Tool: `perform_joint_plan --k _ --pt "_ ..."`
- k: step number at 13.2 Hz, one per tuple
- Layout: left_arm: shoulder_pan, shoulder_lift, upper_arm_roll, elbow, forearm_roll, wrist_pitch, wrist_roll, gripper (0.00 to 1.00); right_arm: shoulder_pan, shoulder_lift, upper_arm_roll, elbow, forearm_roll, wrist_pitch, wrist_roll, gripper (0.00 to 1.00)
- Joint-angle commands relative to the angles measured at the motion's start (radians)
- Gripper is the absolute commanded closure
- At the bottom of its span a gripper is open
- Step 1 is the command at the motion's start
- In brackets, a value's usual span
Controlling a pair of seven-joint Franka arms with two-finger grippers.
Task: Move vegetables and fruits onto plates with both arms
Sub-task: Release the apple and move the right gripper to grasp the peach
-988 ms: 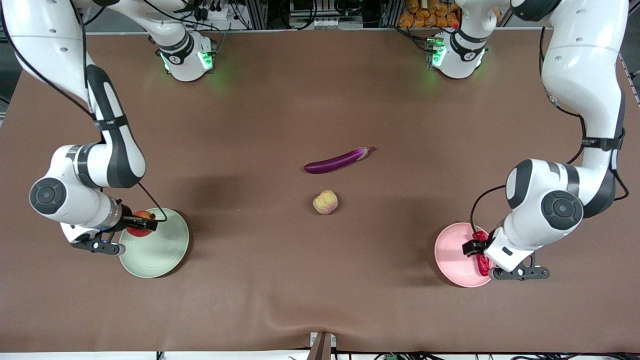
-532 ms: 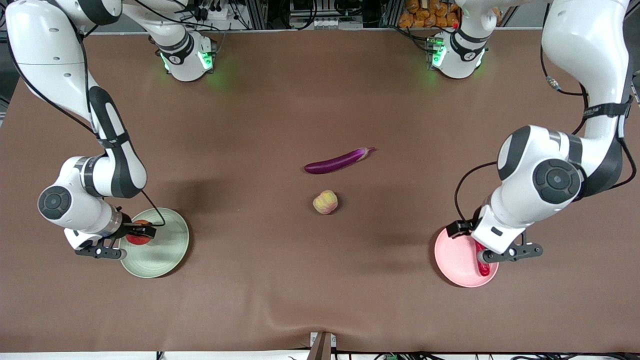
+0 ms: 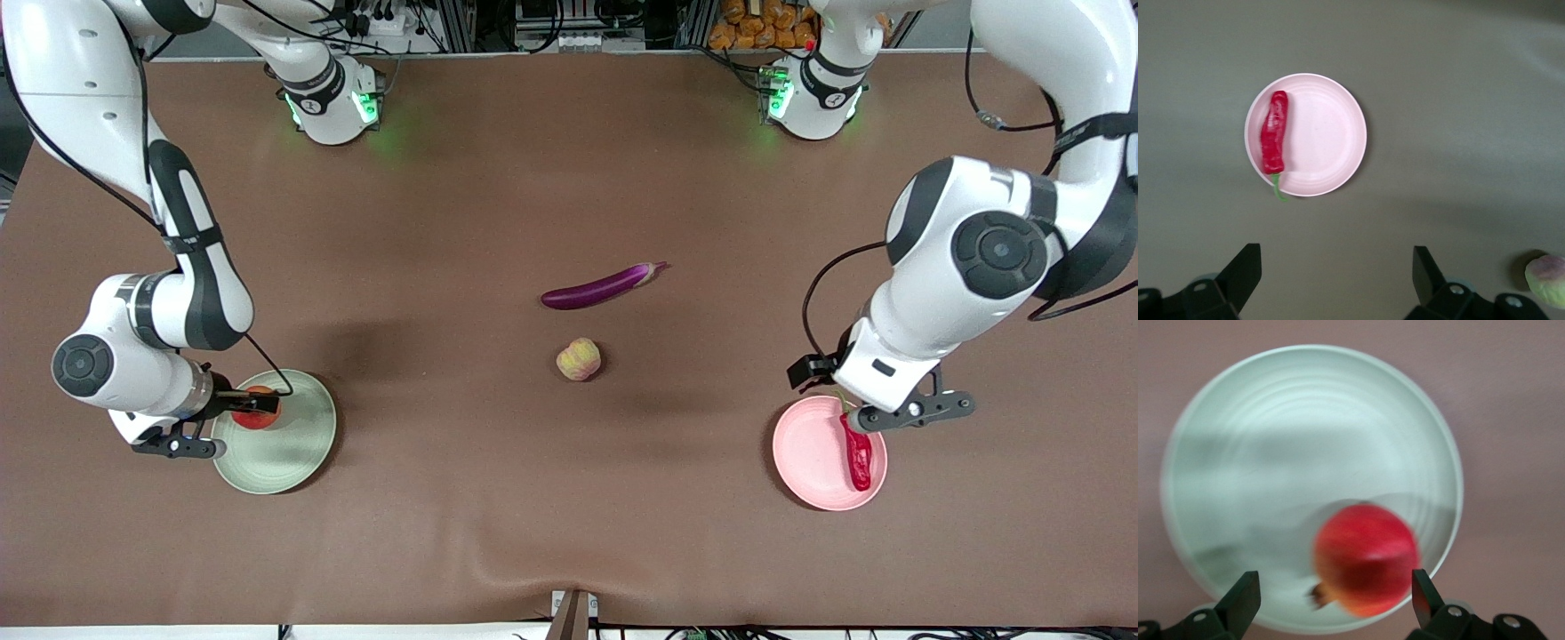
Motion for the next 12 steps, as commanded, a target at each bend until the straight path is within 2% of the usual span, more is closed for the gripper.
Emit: perform_joint_plan --k 1,3,6,9,12 --pt "0.009 -0.080 -0.001 -0.022 -0.017 -0.069 0.001 0.00 -0.010 -0.033 0.051 0.080 0.105 -0.184 0.054 0.00" --pt "0.001 -0.082 -0.004 -0.024 -0.024 -0.083 -0.001 0.00 0.030 -0.033 0.055 0.151 0.185 -0.282 0.175 0.00" --pt "0.002 -0.079 -0.024 -0.018 -0.029 -0.081 0.001 0.00 0.181 -0.031 0.057 0.217 0.211 -0.313 0.551 0.00" --pt "0.006 -0.098 -0.029 -0.007 -0.031 -0.084 0.001 0.00 0.332 0.004 0.052 0.274 0.207 -0.274 0.902 0.00" --pt "0.007 -0.100 -0.029 -0.005 -0.031 -0.084 0.011 0.00 0.456 0.039 0.054 0.277 0.207 -0.148 1.141 0.00"
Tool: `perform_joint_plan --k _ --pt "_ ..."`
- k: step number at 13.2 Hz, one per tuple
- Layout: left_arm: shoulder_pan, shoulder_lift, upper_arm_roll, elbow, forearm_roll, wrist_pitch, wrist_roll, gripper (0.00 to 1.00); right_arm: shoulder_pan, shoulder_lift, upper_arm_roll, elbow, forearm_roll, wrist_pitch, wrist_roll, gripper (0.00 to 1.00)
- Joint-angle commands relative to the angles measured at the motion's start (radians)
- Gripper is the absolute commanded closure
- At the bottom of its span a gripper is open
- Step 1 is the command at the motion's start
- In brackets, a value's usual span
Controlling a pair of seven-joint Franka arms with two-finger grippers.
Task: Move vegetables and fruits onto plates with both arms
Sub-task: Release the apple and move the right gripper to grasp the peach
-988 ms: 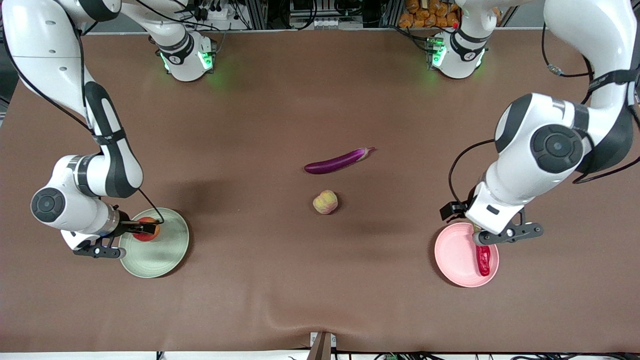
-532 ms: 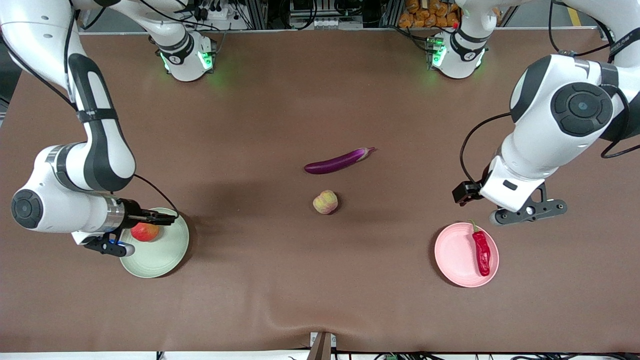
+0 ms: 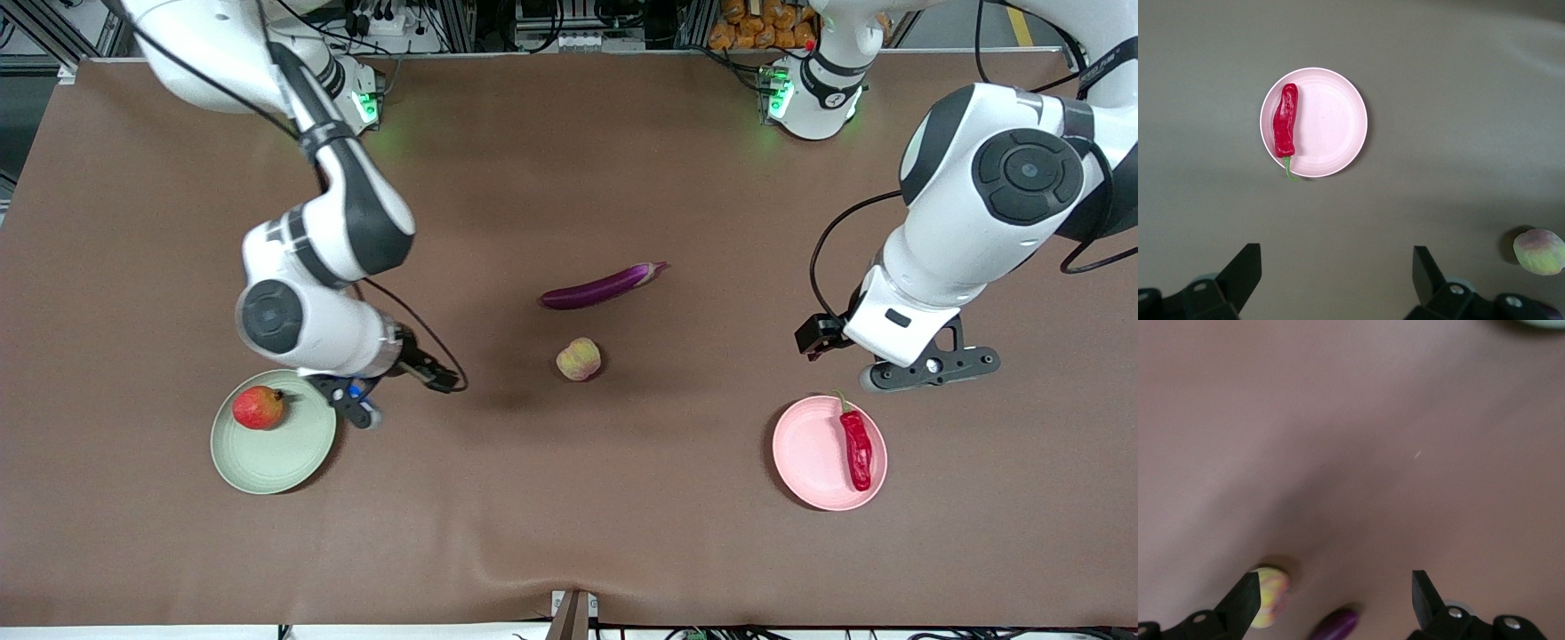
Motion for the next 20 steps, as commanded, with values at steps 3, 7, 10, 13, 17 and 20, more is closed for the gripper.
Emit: perform_joint_plan --k 3,7,10,13,17,20 --pt "0.006 -0.017 -0.006 -0.009 -0.050 -0.008 0.000 0.00 0.157 0.126 -0.013 0.050 0.007 0.230 0.293 0.00" --pt "0.001 -0.016 -0.006 -0.021 -0.101 -0.008 -0.012 0.00 0.269 0.229 -0.045 0.085 -0.030 0.348 0.399 0.00" --pt "-0.002 -0.014 -0.020 -0.047 -0.101 -0.008 -0.023 0.00 0.292 0.274 -0.050 0.102 -0.047 0.361 0.432 0.00" --pt "-0.017 -0.002 -0.029 -0.065 -0.101 -0.005 -0.077 0.00 0.311 0.309 -0.050 0.106 -0.047 0.431 0.432 0.00" --pt "-0.037 -0.002 -0.029 -0.108 -0.099 0.010 -0.130 0.00 0.330 0.352 -0.050 0.104 -0.050 0.500 0.432 0.00" --pt "-0.034 -0.008 -0.049 -0.171 -0.101 0.058 -0.176 0.00 0.337 0.354 -0.051 0.102 -0.055 0.508 0.432 0.51"
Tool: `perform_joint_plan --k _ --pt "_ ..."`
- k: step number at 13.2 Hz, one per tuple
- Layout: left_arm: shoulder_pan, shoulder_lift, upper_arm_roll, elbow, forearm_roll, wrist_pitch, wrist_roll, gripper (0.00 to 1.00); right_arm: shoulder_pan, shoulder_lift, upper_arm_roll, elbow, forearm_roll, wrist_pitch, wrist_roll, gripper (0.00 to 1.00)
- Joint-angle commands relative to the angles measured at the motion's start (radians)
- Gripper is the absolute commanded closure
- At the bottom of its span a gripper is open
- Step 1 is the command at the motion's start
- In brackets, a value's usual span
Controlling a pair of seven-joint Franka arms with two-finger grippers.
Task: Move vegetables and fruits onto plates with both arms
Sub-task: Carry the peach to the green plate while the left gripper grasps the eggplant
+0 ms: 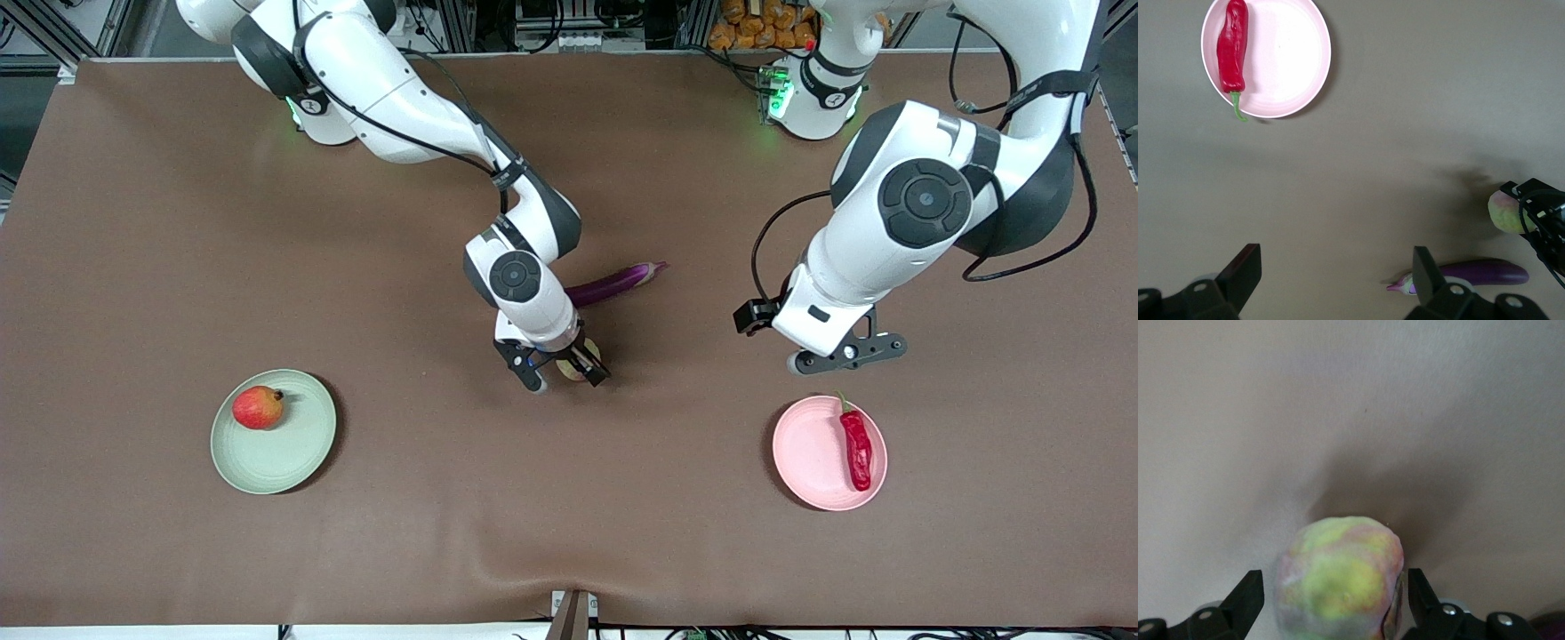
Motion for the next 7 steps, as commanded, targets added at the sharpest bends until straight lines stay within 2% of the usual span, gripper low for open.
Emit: perform_joint_plan --k 1,2,3,5,7 --pt "0.008 -0.020 -0.024 -0.079 -0.010 0.065 -0.083 0.00 -0.002 0.006 -0.011 0.037 -0.022 -0.013 0.021 0.62" --pt "0.008 -0.023 -0.041 -0.109 -0.010 0.091 -0.115 0.00 -0.005 -0.010 -0.012 0.037 -0.023 -0.022 0.018 0.68" --pt "0.010 -0.023 -0.052 -0.135 -0.010 0.111 -0.146 0.00 -0.002 -0.035 -0.044 0.035 -0.033 -0.069 0.017 0.68" --pt "0.010 -0.028 -0.081 -0.195 -0.009 0.154 -0.206 0.00 -0.009 -0.116 -0.074 0.040 -0.034 -0.267 0.000 0.68" --pt "0.008 -0.028 -0.136 -0.260 0.006 0.227 -0.319 0.00 -0.092 -0.226 -0.078 0.038 -0.024 -0.433 -0.095 0.68"
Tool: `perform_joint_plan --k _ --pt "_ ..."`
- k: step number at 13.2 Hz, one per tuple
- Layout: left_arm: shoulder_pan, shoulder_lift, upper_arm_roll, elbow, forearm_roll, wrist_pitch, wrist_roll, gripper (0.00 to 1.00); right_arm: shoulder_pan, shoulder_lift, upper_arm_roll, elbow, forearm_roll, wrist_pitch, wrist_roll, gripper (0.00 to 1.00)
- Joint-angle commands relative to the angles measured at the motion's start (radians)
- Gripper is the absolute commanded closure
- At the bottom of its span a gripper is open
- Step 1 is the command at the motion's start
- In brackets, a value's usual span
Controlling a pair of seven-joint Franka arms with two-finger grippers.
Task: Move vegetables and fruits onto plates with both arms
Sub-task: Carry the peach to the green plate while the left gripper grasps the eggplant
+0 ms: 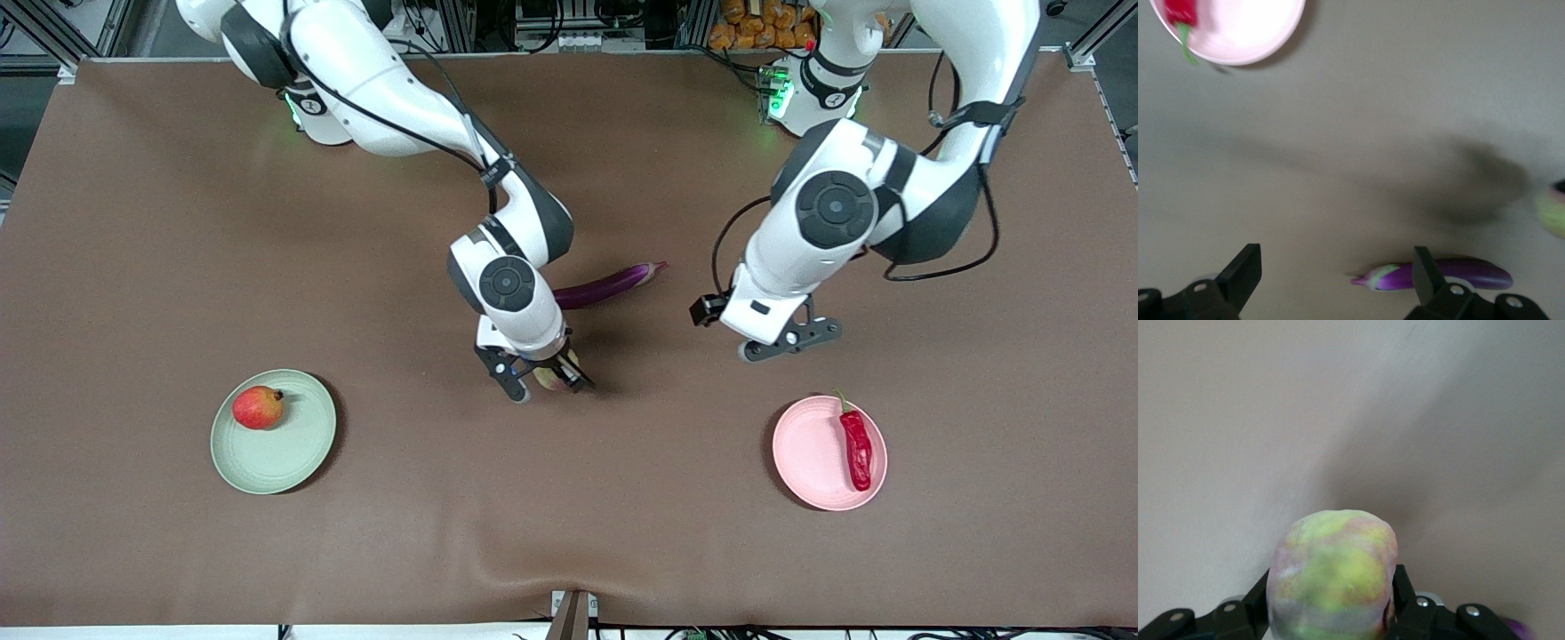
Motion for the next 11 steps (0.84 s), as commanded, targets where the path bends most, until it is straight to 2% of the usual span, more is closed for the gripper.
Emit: perform_joint_plan --k 1,4,5,6,7,9,11 --pt "0.008 -0.028 -0.073 -0.113 0.014 0.110 -0.107 0.00 -0.121 -0.180 0.013 -0.045 0.001 -0.208 -0.180 0.68" --pt "-0.065 -0.010 -0.107 -0.161 0.135 0.152 -0.107 0.00 -0.265 -0.254 0.012 -0.047 0.061 -0.392 -0.423 0.69" --pt "-0.106 0.018 -0.107 -0.164 0.140 0.152 -0.106 0.00 -0.307 -0.259 0.012 -0.047 0.061 -0.420 -0.522 0.76" --pt "-0.142 0.045 -0.107 -0.163 0.160 0.155 -0.092 0.00 -0.340 -0.259 0.009 -0.047 0.059 -0.422 -0.596 0.79" --pt "-0.174 0.088 -0.107 -0.152 0.228 0.156 -0.028 0.00 -0.374 -0.253 0.009 -0.047 0.052 -0.414 -0.655 0.79" --pt "-0.248 0.147 -0.106 -0.120 0.292 0.156 0.026 0.00 -0.458 -0.242 0.007 -0.047 0.049 -0.400 -0.805 0.80" --pt "-0.256 0.205 -0.107 -0.105 0.345 0.164 0.162 0.00 -0.517 -0.227 0.007 -0.088 0.046 -0.321 -0.967 0.80"
